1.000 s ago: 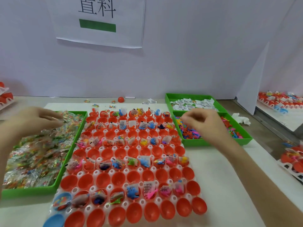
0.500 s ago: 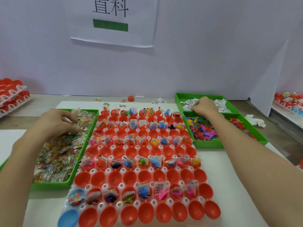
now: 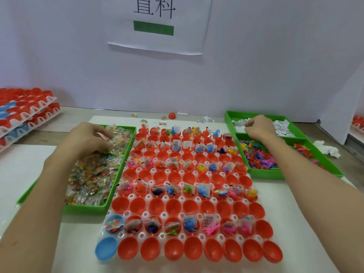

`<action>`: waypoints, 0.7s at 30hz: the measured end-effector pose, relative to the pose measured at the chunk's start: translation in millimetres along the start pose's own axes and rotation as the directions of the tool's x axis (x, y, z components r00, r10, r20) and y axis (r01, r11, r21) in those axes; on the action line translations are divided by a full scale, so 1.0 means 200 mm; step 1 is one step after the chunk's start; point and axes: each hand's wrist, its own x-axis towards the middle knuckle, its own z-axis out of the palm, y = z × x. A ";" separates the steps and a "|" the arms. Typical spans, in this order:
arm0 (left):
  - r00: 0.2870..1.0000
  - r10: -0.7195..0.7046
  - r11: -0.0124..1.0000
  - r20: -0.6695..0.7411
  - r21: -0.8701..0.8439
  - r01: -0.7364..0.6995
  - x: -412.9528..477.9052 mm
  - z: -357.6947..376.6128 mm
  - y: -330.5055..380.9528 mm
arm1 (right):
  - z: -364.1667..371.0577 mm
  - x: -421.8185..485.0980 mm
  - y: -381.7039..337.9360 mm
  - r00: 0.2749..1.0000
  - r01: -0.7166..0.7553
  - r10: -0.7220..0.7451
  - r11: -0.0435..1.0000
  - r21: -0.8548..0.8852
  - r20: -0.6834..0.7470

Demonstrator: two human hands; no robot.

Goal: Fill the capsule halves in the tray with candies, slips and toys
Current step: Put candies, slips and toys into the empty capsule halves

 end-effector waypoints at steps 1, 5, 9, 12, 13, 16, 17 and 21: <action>1.000 0.005 1.000 -0.002 -0.003 -0.005 -0.01 0.00 0.01 | 0.00 0.00 0.00 1.000 0.013 -0.013 1.000 0.002 0.002; 0.999 0.016 1.000 -0.038 -0.009 -0.016 -0.03 -0.02 0.03 | 0.00 0.01 0.03 0.999 0.018 -0.017 1.000 0.013 -0.028; 0.998 0.013 1.000 -0.057 -0.004 -0.013 -0.05 -0.03 0.05 | -0.02 0.01 0.03 0.999 0.034 -0.032 0.998 0.052 -0.044; 0.998 0.006 1.000 -0.060 -0.011 -0.007 -0.04 -0.03 0.06 | -0.04 0.00 0.05 0.998 0.035 -0.030 0.996 0.086 -0.060; 0.998 0.002 1.000 -0.057 -0.022 -0.003 -0.04 -0.02 0.06 | -0.05 0.00 0.05 0.998 0.024 -0.017 0.994 0.105 -0.065; 0.999 -0.019 0.998 -0.038 -0.066 0.016 -0.04 -0.01 0.05 | -0.07 -0.02 0.07 0.998 -0.006 0.017 0.982 0.191 -0.053; 0.999 -0.027 0.996 -0.027 -0.083 0.025 -0.03 -0.01 0.05 | -0.07 -0.03 0.08 0.999 -0.011 0.020 0.976 0.216 -0.038; 0.999 -0.049 0.988 -0.018 -0.144 0.046 -0.04 -0.02 0.04 | -0.09 -0.07 0.08 0.999 -0.008 0.018 0.953 0.302 -0.032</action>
